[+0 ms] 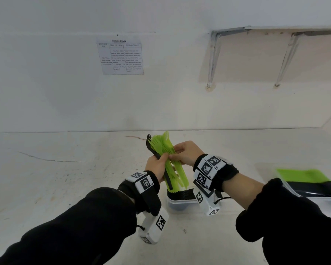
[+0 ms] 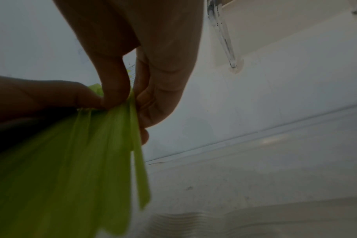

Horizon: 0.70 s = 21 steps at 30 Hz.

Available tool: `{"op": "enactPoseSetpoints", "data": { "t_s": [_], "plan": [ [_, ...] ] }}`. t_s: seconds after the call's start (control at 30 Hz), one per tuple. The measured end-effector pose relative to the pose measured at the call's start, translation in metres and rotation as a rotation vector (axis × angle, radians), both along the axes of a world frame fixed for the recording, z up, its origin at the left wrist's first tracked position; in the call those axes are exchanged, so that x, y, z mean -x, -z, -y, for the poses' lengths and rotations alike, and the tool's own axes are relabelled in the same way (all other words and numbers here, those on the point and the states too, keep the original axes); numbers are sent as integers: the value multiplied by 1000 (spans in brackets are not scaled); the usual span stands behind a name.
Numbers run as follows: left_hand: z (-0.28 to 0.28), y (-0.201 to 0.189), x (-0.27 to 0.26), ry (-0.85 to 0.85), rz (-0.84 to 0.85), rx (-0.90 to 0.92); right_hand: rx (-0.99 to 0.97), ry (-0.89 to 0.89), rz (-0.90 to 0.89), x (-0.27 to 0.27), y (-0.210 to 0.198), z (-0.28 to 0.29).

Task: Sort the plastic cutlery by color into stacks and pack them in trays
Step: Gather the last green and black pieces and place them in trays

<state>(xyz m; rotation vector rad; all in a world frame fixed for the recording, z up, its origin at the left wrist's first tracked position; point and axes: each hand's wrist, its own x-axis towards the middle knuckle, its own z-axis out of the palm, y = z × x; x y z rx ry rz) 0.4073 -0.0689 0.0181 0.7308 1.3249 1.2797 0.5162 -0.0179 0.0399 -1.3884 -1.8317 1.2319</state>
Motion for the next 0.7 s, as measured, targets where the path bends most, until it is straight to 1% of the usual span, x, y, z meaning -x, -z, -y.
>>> {"op": "enactPoseSetpoints", "data": {
  "t_s": [0.1, 0.2, 0.27, 0.43, 0.7],
  "plan": [
    [-1, 0, 0, -7, 12, -15, 10, 25, -48, 2, 2, 1],
    [-1, 1, -1, 29, 74, -23, 15, 47, -86, 4, 4, 4],
    [0, 0, -1, 51, 104, -26, 23, 23, -102, 4, 4, 6],
    [3, -6, 0, 100, 151, -19, 162, -56, -265, -1, 4, 9],
    [4, -9, 1, 174, 172, -11, 241, -63, -346, -2, 4, 15]
  ]
}}
